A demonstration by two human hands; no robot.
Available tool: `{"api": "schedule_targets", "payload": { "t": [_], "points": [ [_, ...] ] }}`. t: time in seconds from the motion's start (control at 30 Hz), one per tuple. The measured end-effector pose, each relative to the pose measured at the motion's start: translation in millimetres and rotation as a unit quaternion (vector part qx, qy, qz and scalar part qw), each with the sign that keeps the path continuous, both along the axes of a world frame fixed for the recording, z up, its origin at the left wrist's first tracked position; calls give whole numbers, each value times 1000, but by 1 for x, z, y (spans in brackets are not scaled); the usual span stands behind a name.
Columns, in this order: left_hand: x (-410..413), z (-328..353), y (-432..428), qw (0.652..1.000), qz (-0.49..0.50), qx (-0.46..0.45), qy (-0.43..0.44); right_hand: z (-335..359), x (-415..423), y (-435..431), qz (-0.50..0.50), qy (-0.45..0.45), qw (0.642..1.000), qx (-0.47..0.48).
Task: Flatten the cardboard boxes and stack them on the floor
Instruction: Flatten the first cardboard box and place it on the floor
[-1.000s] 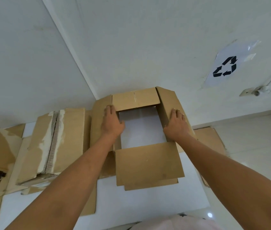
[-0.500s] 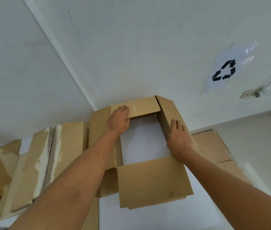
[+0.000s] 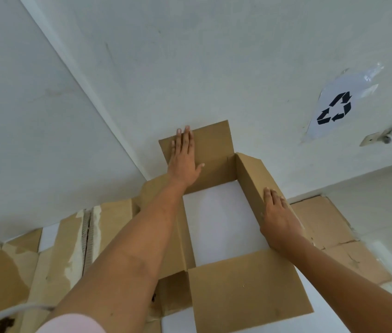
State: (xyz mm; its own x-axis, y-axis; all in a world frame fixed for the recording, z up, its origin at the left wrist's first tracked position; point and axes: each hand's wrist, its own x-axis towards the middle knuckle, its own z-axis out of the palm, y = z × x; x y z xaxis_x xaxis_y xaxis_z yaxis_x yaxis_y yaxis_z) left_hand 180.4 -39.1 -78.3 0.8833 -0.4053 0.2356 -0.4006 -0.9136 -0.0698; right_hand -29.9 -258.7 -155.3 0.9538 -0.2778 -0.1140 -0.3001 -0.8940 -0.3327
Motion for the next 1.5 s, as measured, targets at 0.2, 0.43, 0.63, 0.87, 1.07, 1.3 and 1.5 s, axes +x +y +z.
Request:
{"api": "schedule_targets", "payload": {
  "t": [0.2, 0.43, 0.63, 0.87, 1.07, 1.3, 1.5],
  "points": [
    [15, -39, -7, 979, -6, 11, 201, -5, 0, 0, 1, -6, 1000, 9],
    [20, -48, -10, 986, 38, -83, 141, -19, 3, -2, 19, 2, 1000, -25],
    [18, -41, -13, 978, 41, -96, 180, -5, 0, 2, 5, 11, 1000, -8],
    [-43, -25, -43, 932, 73, -292, 203, 17, -7, 3, -3, -28, 996, 83],
    [-122, -28, -116, 861, 128, -365, 331, 21, -15, -4, -111, -194, 912, 344],
    [-157, -34, -172, 829, 197, -344, 393, 21, -17, -29, -268, -241, 873, 330],
    [-155, -37, -168, 847, 218, -307, 376, -29, -30, -71, -229, 43, 930, 285]
  ]
}}
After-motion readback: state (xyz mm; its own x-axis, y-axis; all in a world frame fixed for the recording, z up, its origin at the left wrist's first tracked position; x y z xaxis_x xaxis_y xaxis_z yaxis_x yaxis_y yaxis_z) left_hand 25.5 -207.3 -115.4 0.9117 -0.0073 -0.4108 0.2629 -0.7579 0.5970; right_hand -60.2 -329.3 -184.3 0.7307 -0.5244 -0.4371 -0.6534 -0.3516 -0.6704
